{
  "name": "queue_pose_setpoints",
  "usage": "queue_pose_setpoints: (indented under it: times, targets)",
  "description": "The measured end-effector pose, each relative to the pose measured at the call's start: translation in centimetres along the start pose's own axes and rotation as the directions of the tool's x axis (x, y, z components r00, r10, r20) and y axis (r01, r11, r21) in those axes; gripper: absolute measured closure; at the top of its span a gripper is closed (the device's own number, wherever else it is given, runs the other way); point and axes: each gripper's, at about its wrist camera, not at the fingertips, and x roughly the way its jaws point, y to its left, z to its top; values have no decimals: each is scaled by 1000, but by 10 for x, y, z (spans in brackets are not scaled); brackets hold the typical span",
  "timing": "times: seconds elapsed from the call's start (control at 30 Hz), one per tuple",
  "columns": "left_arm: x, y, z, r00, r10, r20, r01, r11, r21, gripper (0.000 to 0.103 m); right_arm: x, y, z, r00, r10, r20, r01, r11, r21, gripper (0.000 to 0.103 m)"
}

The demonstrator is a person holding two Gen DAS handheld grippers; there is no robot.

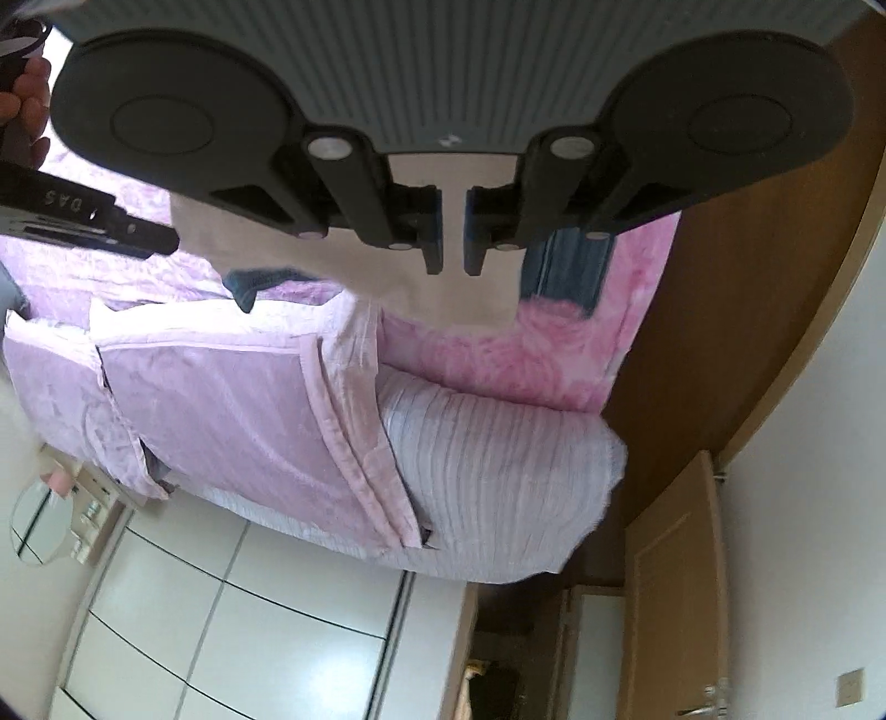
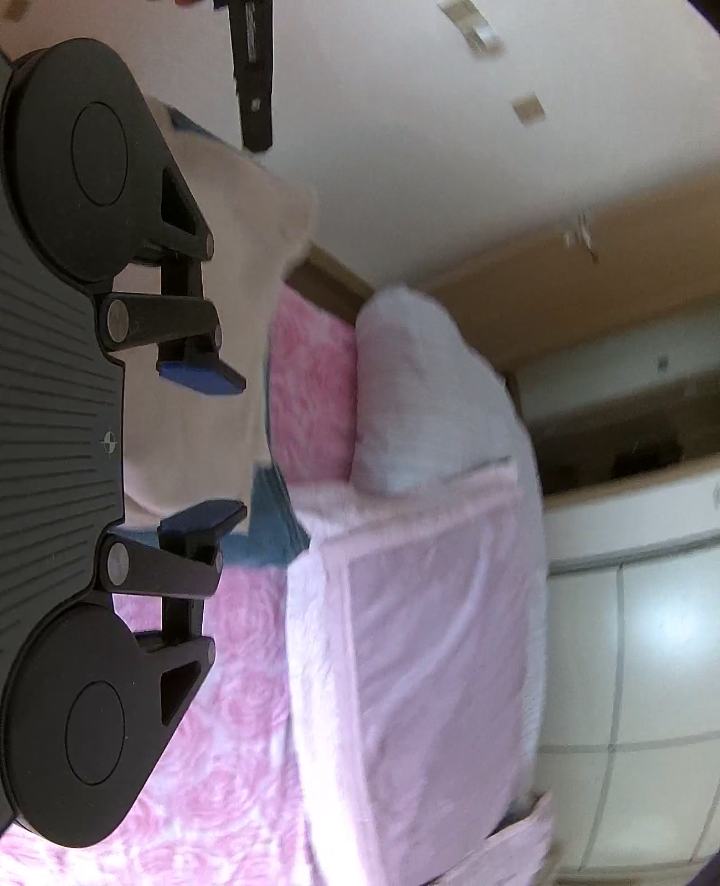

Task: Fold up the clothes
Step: 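Lower the sweater onto the jeans stack and open both grippers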

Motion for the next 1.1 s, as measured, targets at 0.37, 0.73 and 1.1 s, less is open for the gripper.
queue_pose_setpoints:
  times: [0.37,0.73,1.1]
  targets:
    - [30,19,9,998,19,-58,-18,1000,18,98,27,-21,-1,993,-18,-112,26,997,72,66]
    - [-62,6,-66,989,95,-110,-91,995,39,96,-60,31,-71,982,31,-187,-48,995,-86,66]
    - [-107,-30,-87,971,226,-77,-226,974,18,87,-95,24,-104,980,66,-186,-74,997,-37,66]
